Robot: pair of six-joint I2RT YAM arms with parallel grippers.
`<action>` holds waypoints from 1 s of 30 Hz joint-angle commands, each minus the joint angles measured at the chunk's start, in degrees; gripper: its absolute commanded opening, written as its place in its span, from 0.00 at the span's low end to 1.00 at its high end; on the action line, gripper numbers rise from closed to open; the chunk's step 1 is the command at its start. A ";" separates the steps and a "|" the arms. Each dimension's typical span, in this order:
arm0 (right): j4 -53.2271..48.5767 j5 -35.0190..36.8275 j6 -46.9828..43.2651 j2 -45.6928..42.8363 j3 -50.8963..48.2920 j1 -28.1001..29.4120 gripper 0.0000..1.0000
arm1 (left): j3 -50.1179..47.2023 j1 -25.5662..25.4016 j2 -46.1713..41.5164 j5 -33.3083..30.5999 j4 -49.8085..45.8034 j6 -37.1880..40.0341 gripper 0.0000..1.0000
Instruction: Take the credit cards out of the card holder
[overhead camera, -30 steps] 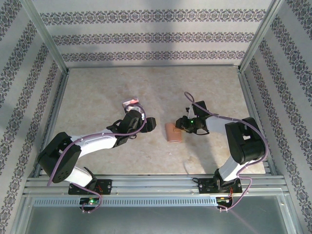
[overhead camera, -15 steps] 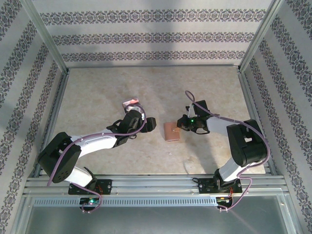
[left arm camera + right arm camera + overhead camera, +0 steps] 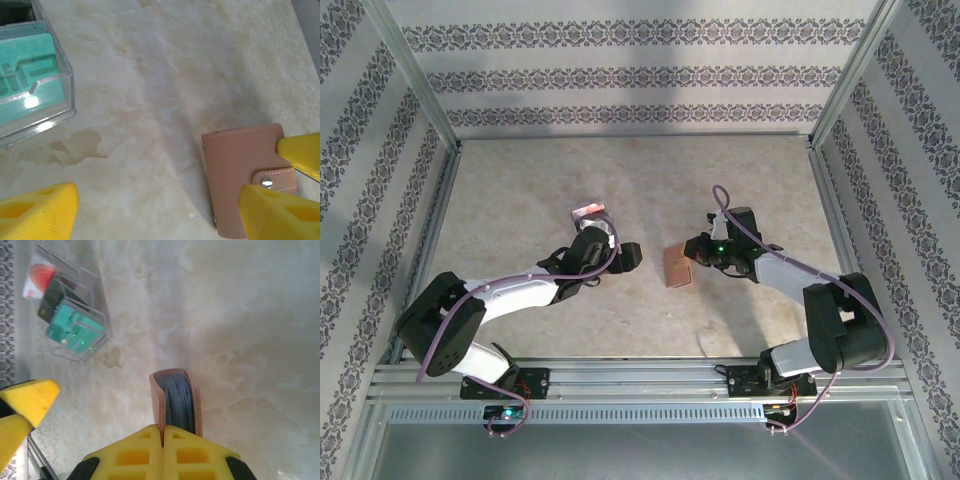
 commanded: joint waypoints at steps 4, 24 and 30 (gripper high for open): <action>4.91 -2.82 2.88 -4.74 -0.44 0.08 0.00 | -2.52 2.02 -3.05 3.90 4.97 -0.57 0.83; 11.09 -8.26 12.06 -16.36 1.41 0.20 0.00 | -0.57 2.84 4.65 31.21 30.38 -1.10 0.84; 12.75 -8.76 13.48 -17.62 1.06 0.69 0.00 | 0.99 2.76 8.11 34.97 35.43 -3.23 0.91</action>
